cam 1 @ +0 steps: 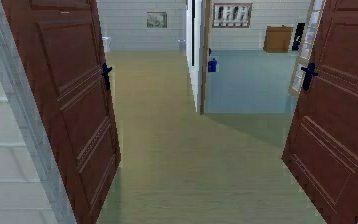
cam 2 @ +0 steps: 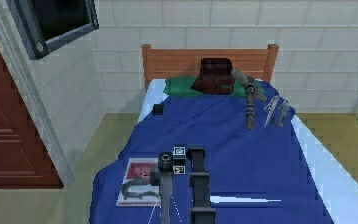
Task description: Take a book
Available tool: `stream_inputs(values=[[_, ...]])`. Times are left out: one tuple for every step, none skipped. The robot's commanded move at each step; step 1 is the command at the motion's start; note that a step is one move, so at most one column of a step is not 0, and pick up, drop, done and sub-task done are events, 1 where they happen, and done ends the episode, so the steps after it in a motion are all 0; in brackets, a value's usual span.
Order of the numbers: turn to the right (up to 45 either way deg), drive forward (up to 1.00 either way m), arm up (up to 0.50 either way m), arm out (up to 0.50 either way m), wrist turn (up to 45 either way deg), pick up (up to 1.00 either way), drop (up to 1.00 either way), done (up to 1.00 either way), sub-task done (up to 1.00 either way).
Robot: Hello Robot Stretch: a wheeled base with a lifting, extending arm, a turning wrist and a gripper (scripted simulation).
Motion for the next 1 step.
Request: stream_inputs(values=[[0.0,0.00,0.00,0.00,45.0,0.00,0.00,0.00,0.00]])
